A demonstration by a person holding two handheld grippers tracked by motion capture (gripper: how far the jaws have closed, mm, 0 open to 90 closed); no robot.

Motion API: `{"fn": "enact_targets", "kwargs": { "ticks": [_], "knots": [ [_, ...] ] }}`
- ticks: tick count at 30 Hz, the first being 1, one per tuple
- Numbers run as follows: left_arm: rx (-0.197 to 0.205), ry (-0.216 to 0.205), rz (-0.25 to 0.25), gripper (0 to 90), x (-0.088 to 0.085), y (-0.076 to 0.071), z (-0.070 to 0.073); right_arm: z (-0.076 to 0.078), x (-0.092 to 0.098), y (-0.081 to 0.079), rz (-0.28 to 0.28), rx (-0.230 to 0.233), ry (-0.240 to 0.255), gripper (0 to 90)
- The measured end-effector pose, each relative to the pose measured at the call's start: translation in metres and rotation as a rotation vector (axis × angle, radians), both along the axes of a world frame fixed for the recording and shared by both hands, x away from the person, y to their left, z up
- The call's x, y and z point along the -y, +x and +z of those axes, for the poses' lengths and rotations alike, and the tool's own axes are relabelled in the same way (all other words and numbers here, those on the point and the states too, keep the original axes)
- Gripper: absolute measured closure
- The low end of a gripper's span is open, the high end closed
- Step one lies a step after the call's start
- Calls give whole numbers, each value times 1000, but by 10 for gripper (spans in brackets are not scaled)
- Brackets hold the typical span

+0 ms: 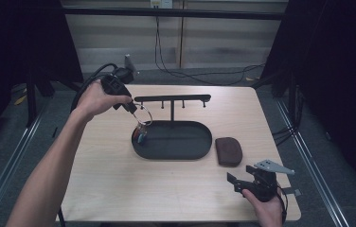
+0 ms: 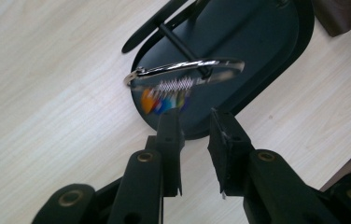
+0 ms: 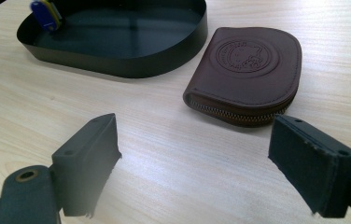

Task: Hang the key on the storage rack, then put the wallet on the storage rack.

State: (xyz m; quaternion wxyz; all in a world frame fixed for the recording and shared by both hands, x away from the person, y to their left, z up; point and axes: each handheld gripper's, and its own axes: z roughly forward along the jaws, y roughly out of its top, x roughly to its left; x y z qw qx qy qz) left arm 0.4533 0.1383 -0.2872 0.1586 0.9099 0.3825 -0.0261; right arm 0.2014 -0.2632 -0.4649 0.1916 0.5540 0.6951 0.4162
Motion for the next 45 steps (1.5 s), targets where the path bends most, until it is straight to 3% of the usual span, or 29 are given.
{"fn": "enact_targets", "kwargs": {
  "ticks": [3,8,14,17,21,24,27,28,29,34,40,42,45],
  "knots": [
    [-3,-43,10,720,-8,-2,-5,0,0,1,0,-1,-3,160],
    [28,-102,24,616,-15,-9,-9,-2,1,3,-2,-10,0,160],
    [46,-149,17,544,-16,-20,-13,-1,1,3,-3,-8,-3,160],
    [53,-150,9,479,-15,-26,-16,-1,1,1,-4,-6,-2,160],
    [77,-219,14,420,-17,-37,-20,-1,1,1,-9,-7,-4,160],
    [102,-218,1,372,-19,-41,-24,-1,2,1,-12,-10,0,160],
    [105,-243,17,334,-22,-47,-32,-1,2,2,-12,-12,0,160],
    [116,-237,33,289,-24,-50,-36,-2,2,3,-9,-13,-1,160],
    [135,-260,49,251,-27,-57,-42,-1,1,3,-6,-14,-4,161],
    [146,-307,52,241,-35,-70,-58,-2,2,1,-10,-14,-7,160],
    [126,-353,65,164,-43,-83,-78,-2,2,2,-16,-17,-4,161],
    [135,-351,46,163,-45,-88,-83,-2,2,3,-15,-20,-7,161],
    [168,-386,60,162,-51,-99,-91,-2,2,3,-16,-19,-2,161]
  ]
}}
